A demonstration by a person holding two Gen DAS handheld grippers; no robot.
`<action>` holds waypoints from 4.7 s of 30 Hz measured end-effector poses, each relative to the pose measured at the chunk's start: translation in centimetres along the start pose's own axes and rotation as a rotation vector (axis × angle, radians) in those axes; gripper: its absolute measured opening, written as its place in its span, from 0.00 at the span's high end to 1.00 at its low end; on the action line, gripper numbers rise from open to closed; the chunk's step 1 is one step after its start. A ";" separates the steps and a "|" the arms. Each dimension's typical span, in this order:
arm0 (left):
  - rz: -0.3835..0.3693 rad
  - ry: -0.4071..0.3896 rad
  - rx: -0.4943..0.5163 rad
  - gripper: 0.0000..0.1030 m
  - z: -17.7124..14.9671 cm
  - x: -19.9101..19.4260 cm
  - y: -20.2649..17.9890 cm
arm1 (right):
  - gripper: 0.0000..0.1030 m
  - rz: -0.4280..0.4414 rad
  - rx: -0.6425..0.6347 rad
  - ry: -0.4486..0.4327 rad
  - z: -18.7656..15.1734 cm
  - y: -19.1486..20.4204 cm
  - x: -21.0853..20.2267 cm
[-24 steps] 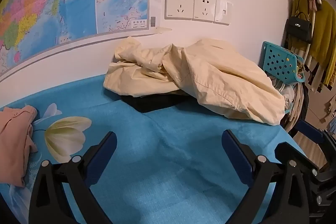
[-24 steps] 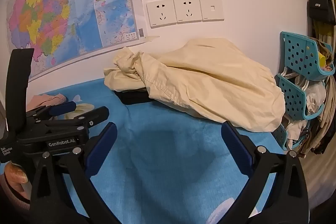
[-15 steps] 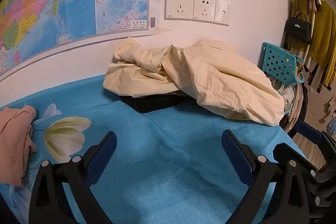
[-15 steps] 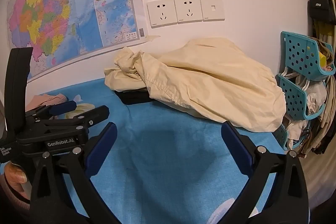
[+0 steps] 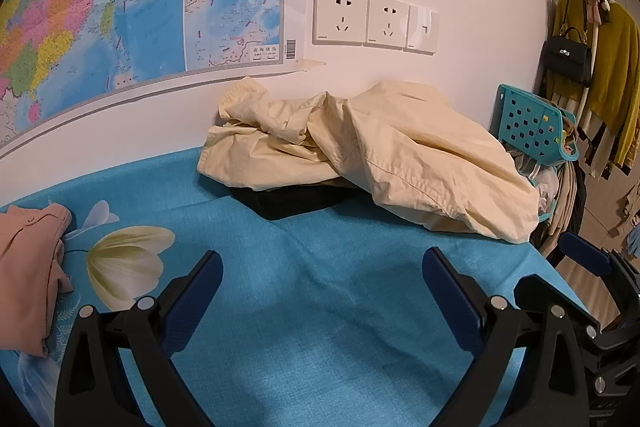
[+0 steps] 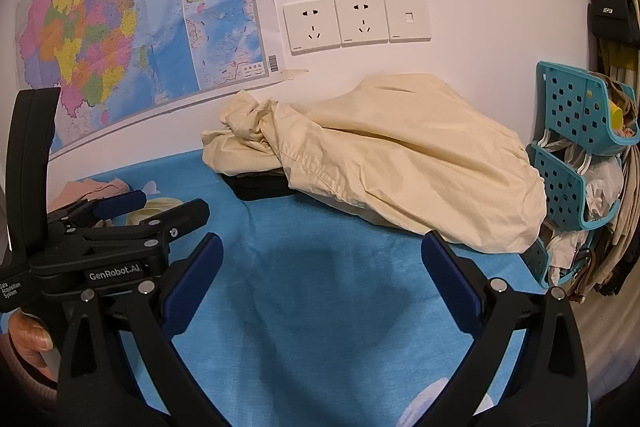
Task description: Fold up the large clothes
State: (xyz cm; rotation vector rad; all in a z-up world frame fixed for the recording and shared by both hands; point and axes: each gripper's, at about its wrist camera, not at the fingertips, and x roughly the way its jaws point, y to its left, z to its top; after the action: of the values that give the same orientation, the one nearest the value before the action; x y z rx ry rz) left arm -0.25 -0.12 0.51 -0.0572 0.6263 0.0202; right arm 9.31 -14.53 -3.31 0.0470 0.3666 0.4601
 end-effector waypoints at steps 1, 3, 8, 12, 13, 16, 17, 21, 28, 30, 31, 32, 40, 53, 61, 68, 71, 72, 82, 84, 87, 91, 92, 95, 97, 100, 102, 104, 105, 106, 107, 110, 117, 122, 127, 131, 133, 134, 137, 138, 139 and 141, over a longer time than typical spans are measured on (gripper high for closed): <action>0.000 -0.001 -0.002 0.07 0.0 0.0 0.0 | 0.05 0.000 0.001 0.000 0.0 0.0 0.0; 0.000 -0.001 -0.003 0.07 0.0 0.1 0.1 | 0.05 0.004 0.003 -0.006 0.0 -0.1 -0.3; -0.001 -0.001 -0.005 0.07 0.1 0.2 0.3 | 0.05 0.004 0.004 -0.004 0.1 -0.1 -0.3; -0.001 -0.005 -0.005 0.07 0.0 -0.2 0.0 | 0.05 0.006 0.004 -0.005 0.1 -0.1 -0.3; -0.001 -0.006 -0.005 0.07 0.0 -0.2 0.0 | 0.05 0.006 0.004 -0.006 0.1 -0.1 -0.3; -0.003 -0.008 -0.005 0.07 -0.1 -0.2 -0.1 | 0.05 0.005 0.004 -0.005 0.1 -0.1 -0.3; 0.000 -0.009 -0.005 0.07 -0.2 -0.2 -0.1 | 0.05 0.005 0.004 -0.006 0.1 -0.1 -0.3; -0.004 -0.007 -0.009 0.07 -0.2 -0.2 -0.1 | 0.05 0.005 0.005 -0.006 0.2 -0.1 -0.4; -0.007 -0.004 -0.009 0.07 -0.2 -0.2 -0.2 | 0.05 0.005 0.004 -0.005 0.3 -0.1 -0.3; -0.007 -0.004 -0.009 0.07 -0.2 -0.3 -0.2 | 0.05 0.007 0.005 -0.006 0.3 -0.1 -0.4; -0.008 -0.003 -0.010 0.07 -0.2 -0.3 -0.3 | 0.05 0.006 0.005 -0.007 0.3 -0.1 -0.3; -0.009 -0.003 -0.011 0.07 -0.3 -0.3 -0.3 | 0.05 0.006 0.005 -0.007 0.3 -0.1 -0.4; -0.012 0.003 -0.011 0.07 -0.2 -0.1 -0.3 | 0.05 0.019 0.015 -0.004 0.3 -0.3 -0.3; -0.012 0.007 -0.014 0.07 -0.2 0.1 -0.2 | 0.05 0.021 0.013 -0.006 0.4 -0.4 -0.1; -0.020 0.017 -0.017 0.07 0.1 0.7 -0.2 | 0.05 0.026 0.002 0.000 0.9 -0.4 0.3; -0.026 0.029 -0.023 0.07 0.5 1.3 0.1 | 0.05 0.030 -0.020 0.000 1.7 -0.4 1.2; -0.034 0.050 -0.038 0.07 0.9 2.1 0.7 | 0.05 0.046 -0.032 0.002 2.4 -0.5 1.9; -0.029 0.056 -0.044 0.07 1.0 2.5 1.0 | 0.06 0.050 -0.039 0.002 2.7 -0.5 2.2; 0.069 0.116 -0.146 0.07 2.1 6.8 6.2 | 0.21 0.050 -0.253 0.089 7.8 2.0 11.6; 0.082 0.123 -0.154 0.07 2.2 7.3 6.8 | 0.22 0.059 -0.281 0.119 8.3 2.5 13.8; 0.093 0.136 -0.158 0.07 2.2 8.2 7.5 | 0.37 0.078 -0.309 0.167 9.0 3.1 17.3; 0.106 0.143 -0.156 0.07 2.1 8.8 8.2 | 0.90 0.113 -0.322 0.186 10.4 2.6 18.3; 0.110 0.140 -0.156 0.07 2.1 8.9 8.4 | 0.91 0.135 -0.316 0.166 11.0 2.3 17.4; 0.119 0.135 -0.162 0.07 2.4 9.3 9.5 | 0.91 0.172 -0.264 0.094 13.0 0.1 13.7; 0.125 0.133 -0.171 0.07 2.8 9.7 10.2 | 0.82 0.194 -0.253 0.105 13.5 -0.6 12.8; 0.142 0.120 -0.171 0.07 3.2 10.0 10.9 | 0.54 0.161 -0.371 0.151 12.8 1.2 13.7; 0.145 0.117 -0.177 0.07 3.3 10.1 11.4 | 0.46 0.148 -0.440 0.165 12.1 3.3 15.1; 0.145 0.117 -0.182 0.07 3.2 10.1 11.6 | 0.41 0.160 -0.492 0.208 11.5 4.8 17.1; 0.145 0.120 -0.181 0.07 3.1 10.2 11.8 | 0.41 0.165 -0.509 0.221 11.3 5.4 18.0; 0.148 0.123 -0.180 0.07 3.0 10.2 11.7 | 0.45 0.161 -0.529 0.245 10.9 6.1 19.2; 0.146 0.127 -0.178 0.07 2.9 10.3 11.7 | 0.55 0.152 -0.541 0.254 10.8 6.4 19.7; 0.128 0.127 -0.167 0.07 2.6 10.5 11.6 | 0.96 0.141 -0.529 0.252 11.6 6.4 19.8; -0.027 0.064 -0.162 0.07 3.6 9.8 11.2 | 0.97 0.158 -0.348 -0.093 21.6 0.8 5.6; -0.197 -0.016 -0.119 0.07 5.3 8.7 9.4 | 0.97 0.115 -0.276 -0.215 27.0 -3.1 -2.7; -0.394 -0.091 -0.047 0.07 6.0 7.5 5.7 | 0.97 0.102 -0.243 -0.270 29.0 -5.1 -6.7; -0.402 -0.194 0.085 0.06 6.9 8.2 1.9 | 0.97 0.124 -0.224 -0.288 29.1 -5.6 -8.7; -0.365 -0.161 0.005 0.06 8.8 11.3 2.6 | 0.97 0.137 -0.217 -0.299 28.8 -6.1 -9.3; -0.363 -0.150 -0.054 0.07 9.6 12.5 3.5 | 0.97 0.142 -0.209 -0.302 28.6 -6.3 -9.6; -0.458 -0.191 -0.158 0.14 11.6 13.8 4.9 | 0.97 0.146 -0.194 -0.311 28.3 -7.3 -10.7; -0.489 -0.199 -0.144 0.26 12.1 13.9 4.8 | 0.97 0.143 -0.195 -0.311 28.2 -7.4 -10.9; -0.521 -0.215 -0.094 0.51 12.7 13.9 4.2 | 0.97 0.139 -0.190 -0.310 28.2 -7.7 -11.2; -0.553 -0.221 -0.032 0.96 14.0 13.5 3.0 | 0.97 0.130 -0.182 -0.314 28.1 -8.2 -11.7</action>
State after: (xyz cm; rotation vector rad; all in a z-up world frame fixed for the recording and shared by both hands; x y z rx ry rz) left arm 18.75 3.74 3.75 -0.2538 0.3728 -0.4930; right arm 13.11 -25.99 25.85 -0.0345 0.0124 0.6031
